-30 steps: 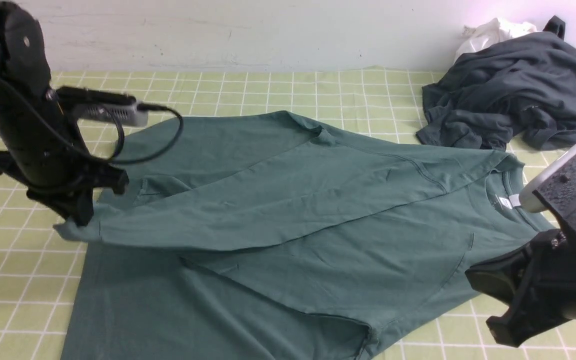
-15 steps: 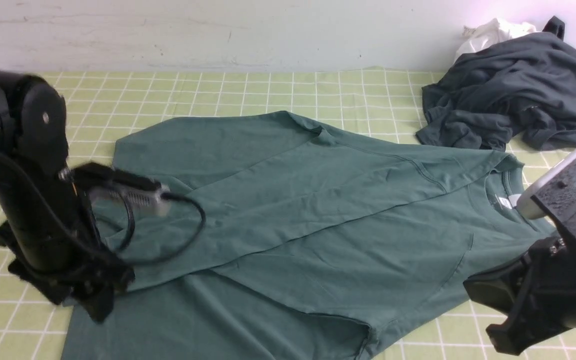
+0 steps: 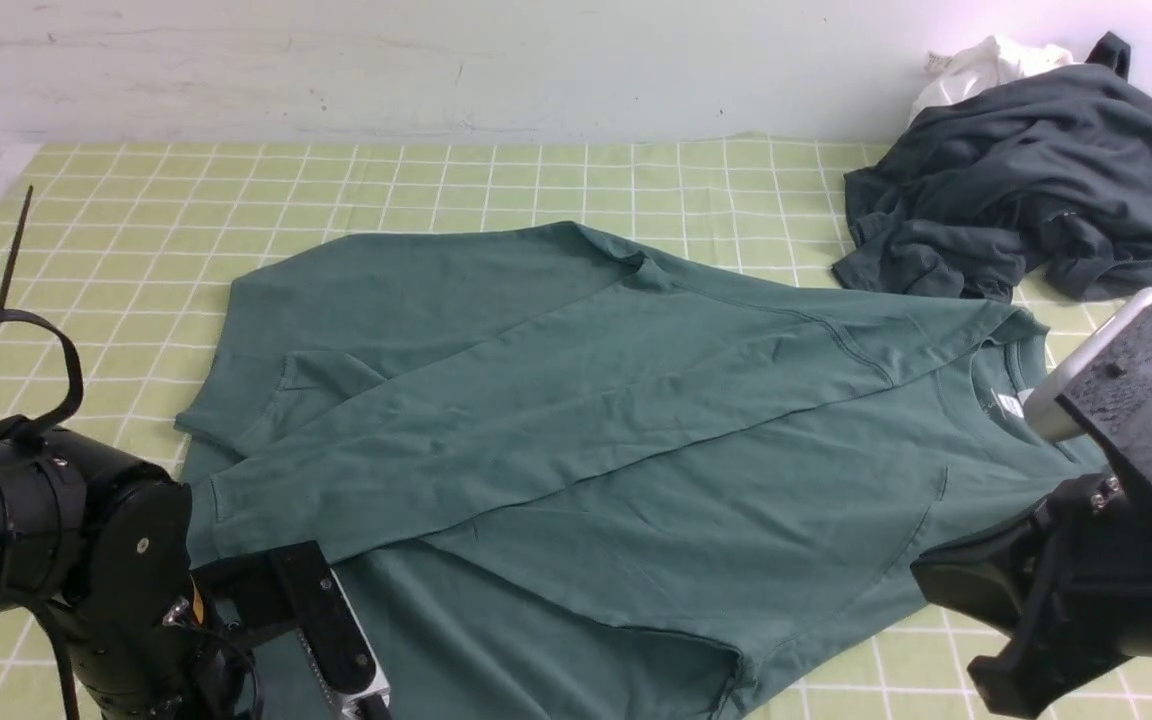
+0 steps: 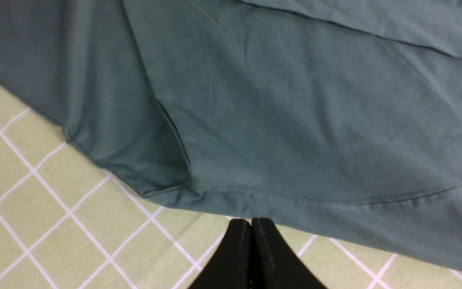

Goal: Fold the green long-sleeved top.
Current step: Use both arms simultaneously to clamp the lower edge of the clothing fabric

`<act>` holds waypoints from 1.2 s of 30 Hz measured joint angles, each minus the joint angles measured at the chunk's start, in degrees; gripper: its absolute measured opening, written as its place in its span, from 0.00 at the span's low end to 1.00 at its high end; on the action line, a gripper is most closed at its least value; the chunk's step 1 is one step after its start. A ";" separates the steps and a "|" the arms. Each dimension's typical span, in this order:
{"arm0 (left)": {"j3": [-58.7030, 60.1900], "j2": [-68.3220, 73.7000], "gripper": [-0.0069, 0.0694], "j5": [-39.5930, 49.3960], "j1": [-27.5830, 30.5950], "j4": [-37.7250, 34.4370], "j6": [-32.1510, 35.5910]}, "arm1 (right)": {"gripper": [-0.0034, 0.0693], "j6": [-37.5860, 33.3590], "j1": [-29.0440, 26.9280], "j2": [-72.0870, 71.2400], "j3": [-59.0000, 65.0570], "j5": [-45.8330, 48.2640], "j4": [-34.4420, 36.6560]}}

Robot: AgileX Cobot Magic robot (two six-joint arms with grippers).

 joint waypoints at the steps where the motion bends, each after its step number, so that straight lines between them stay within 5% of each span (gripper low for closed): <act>1: 0.00 0.23 0.41 0.14 -0.19 -0.24 0.00 | 0.03 -0.21 0.00 0.00 0.00 0.00 0.22; 7: -0.51 0.32 0.14 0.36 -0.35 -0.28 -3.86 | 0.03 -0.57 0.00 0.00 0.00 0.00 0.43; 10: -1.43 -1.22 0.10 1.61 -0.35 0.52 -8.89 | 0.03 -2.04 0.00 -0.11 0.00 0.00 0.49; 20: -3.14 -10.68 0.10 3.90 -0.35 2.92 -17.07 | 0.05 -18.28 0.00 -1.25 0.00 -4.67 2.97; 29: -3.14 -12.55 0.10 4.18 -0.35 0.66 -17.69 | 0.44 -25.47 0.00 14.53 0.00 -7.25 -17.18; 36: -3.14 -12.55 0.10 4.29 -0.35 -0.21 -17.69 | 0.47 -26.16 0.00 25.52 -0.18 -17.01 -24.32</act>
